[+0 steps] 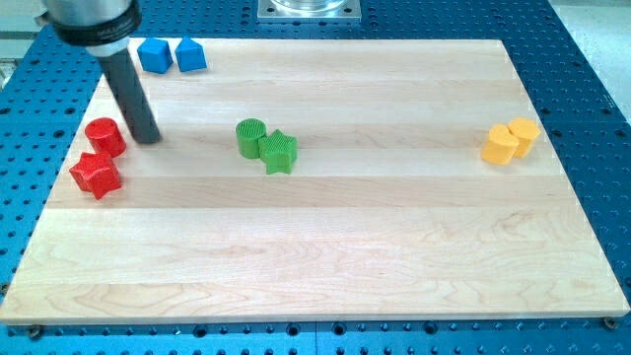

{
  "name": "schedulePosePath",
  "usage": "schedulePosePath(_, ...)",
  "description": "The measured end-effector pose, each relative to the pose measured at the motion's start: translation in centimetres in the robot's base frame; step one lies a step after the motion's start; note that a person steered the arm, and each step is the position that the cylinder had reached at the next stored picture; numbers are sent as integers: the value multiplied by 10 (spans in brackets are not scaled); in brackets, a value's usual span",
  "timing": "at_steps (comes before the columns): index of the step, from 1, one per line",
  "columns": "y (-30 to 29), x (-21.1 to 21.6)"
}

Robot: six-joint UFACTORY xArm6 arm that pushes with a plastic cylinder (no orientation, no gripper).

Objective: Move the blue triangle diagonal to the blue cube

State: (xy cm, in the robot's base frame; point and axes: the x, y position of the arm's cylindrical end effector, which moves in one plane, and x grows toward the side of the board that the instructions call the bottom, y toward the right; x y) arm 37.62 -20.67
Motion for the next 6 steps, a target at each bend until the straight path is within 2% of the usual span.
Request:
schedulePosePath(2, 98, -153)
schedulePosePath(3, 57, -177)
schedulePosePath(4, 37, -116)
schedulePosePath(5, 41, -64)
schedulePosePath(6, 47, -87)
